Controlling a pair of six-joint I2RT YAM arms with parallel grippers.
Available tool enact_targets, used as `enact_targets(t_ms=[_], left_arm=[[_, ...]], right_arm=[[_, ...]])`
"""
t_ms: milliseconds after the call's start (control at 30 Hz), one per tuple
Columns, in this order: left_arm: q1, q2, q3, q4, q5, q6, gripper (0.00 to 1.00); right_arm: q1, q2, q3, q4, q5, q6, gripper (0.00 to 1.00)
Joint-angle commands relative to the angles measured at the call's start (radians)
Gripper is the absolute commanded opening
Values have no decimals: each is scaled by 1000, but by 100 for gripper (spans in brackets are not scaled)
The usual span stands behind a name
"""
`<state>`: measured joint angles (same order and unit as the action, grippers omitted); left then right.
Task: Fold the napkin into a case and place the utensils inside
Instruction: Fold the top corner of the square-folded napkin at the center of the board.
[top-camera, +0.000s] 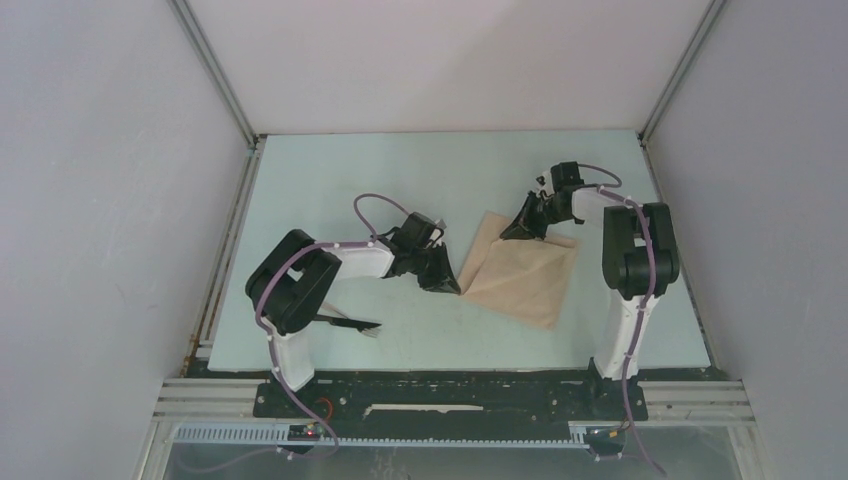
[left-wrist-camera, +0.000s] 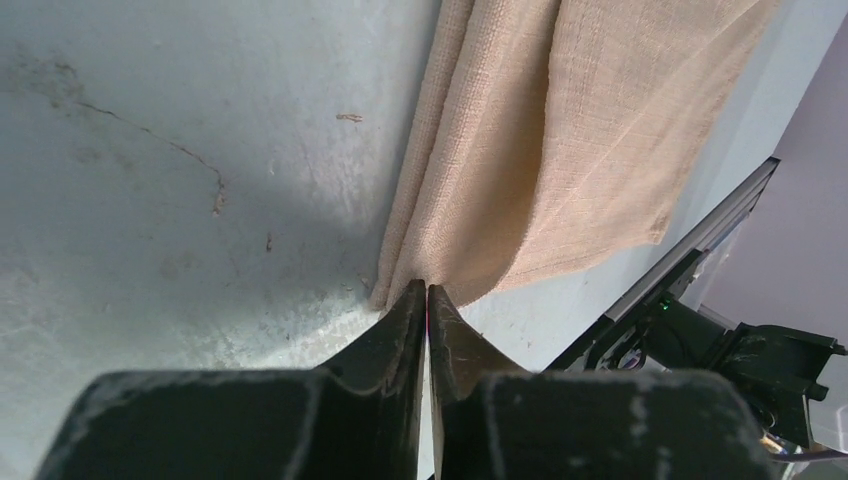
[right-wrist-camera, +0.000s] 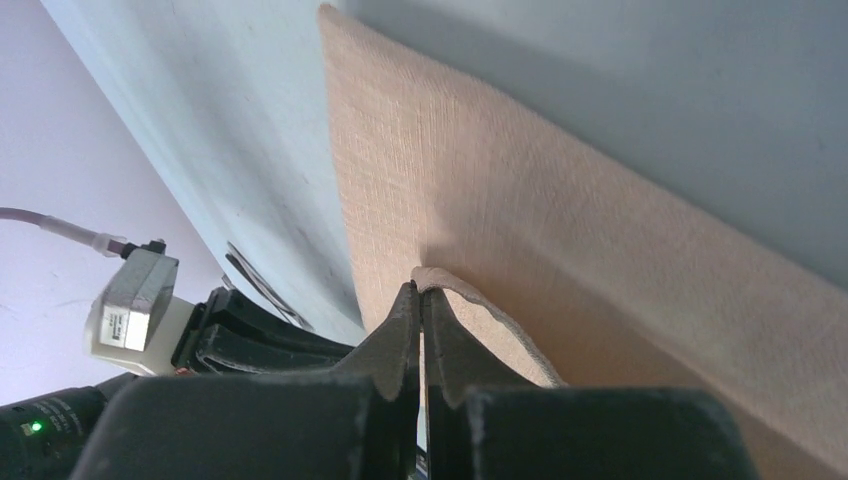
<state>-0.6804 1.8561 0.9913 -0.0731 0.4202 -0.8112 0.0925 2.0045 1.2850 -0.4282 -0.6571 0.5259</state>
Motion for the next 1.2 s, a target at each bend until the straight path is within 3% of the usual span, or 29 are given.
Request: enact_targets(t_ms=[0, 533, 833, 1167], left_arm=[[3, 11, -16, 3, -24, 18, 12], [3, 6, -17, 13, -18, 14, 16], [6, -83, -22, 17, -1, 0, 31], [12, -134, -29, 13, 11, -11, 33]], right_arm=[[9, 33, 68, 50, -34, 12, 0], [12, 127, 170, 97, -112, 9, 0], [12, 145, 194, 79, -129, -8, 0], [14, 154, 200, 88, -147, -5, 0]])
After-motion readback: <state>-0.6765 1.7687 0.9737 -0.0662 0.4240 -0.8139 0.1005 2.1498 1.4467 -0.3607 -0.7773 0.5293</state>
